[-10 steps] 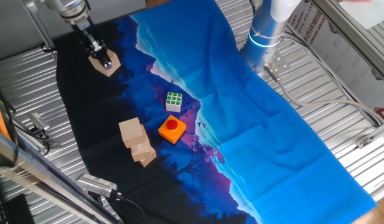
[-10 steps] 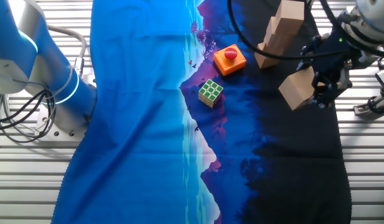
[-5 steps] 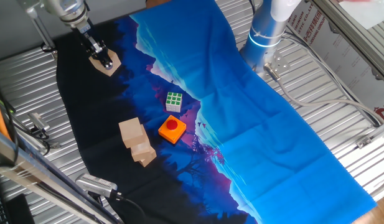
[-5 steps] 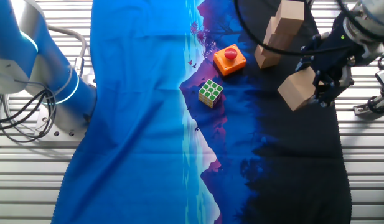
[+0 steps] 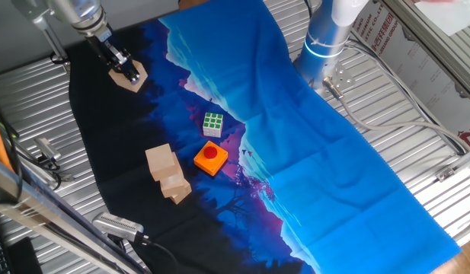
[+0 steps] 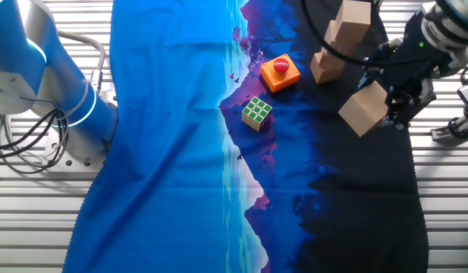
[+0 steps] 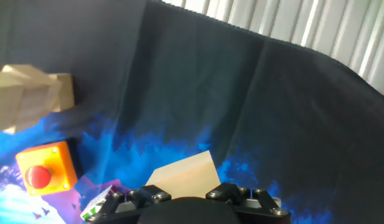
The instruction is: Stack the blocks in a vertical line of five
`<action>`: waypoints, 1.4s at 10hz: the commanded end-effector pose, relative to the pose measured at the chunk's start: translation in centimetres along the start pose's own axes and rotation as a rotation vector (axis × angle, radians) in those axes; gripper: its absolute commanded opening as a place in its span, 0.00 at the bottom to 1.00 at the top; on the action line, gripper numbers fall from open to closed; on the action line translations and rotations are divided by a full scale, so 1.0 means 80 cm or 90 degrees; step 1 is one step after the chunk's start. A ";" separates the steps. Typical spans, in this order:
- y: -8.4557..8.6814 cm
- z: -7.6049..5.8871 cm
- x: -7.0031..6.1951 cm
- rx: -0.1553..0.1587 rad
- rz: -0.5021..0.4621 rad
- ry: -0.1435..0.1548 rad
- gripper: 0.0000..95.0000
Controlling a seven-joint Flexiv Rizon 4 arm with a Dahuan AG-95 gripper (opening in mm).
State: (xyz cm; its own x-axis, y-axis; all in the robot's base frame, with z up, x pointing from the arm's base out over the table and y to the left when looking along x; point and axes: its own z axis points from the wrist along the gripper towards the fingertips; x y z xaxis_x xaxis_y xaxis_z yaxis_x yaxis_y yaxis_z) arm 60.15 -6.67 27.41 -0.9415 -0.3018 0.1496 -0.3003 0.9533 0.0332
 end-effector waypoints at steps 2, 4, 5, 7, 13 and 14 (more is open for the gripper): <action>0.000 0.000 -0.001 0.013 0.021 -0.024 0.00; 0.000 0.000 -0.001 0.012 0.011 -0.021 0.00; 0.000 0.000 -0.001 0.010 0.011 -0.014 0.00; 0.014 -0.039 -0.001 0.001 0.037 -0.001 0.00; 0.088 -0.078 -0.029 -0.023 0.148 -0.007 0.00; 0.108 -0.080 -0.037 -0.025 0.173 -0.009 0.00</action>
State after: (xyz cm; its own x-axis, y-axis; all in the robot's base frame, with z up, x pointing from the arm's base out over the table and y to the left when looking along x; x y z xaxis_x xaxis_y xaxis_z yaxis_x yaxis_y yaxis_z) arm 61.07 0.96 33.28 -0.9858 -0.0826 0.1463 -0.0791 0.9964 0.0295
